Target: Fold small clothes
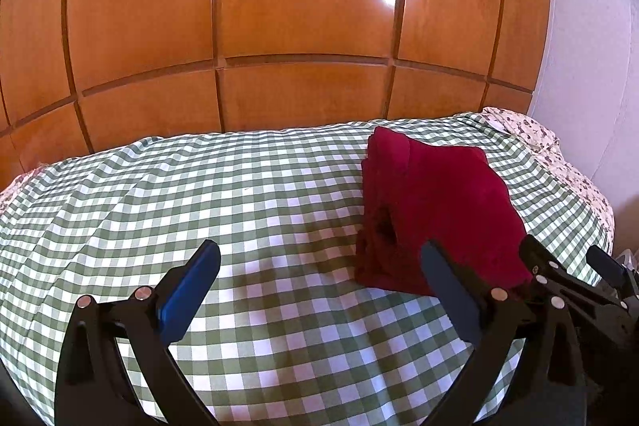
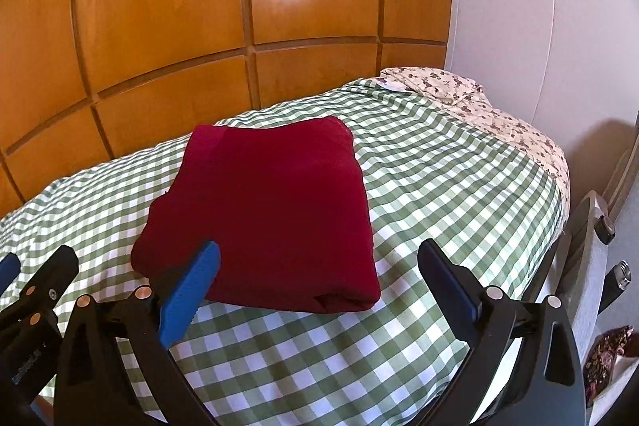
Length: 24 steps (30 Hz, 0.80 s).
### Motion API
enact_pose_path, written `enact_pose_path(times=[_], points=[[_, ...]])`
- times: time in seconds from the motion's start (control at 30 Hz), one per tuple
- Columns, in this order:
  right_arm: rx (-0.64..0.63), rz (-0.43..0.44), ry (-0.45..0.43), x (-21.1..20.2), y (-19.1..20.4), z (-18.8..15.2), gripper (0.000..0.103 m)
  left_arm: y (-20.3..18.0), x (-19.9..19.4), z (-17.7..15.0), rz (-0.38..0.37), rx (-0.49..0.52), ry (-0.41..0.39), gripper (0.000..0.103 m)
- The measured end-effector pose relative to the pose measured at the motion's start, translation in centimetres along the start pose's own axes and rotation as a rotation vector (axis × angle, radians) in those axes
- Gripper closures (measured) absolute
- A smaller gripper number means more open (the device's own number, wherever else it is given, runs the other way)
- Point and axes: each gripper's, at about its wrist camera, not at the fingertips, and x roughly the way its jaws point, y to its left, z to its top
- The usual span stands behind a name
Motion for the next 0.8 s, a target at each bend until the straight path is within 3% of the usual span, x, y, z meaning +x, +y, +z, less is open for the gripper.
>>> enact_pose_path(times=[0.8], points=[[-0.009,0.011,0.023,0.85,0.19,-0.5,0.005,0.2,-0.07,0.04,0.01,-0.008,0.002,0.003]])
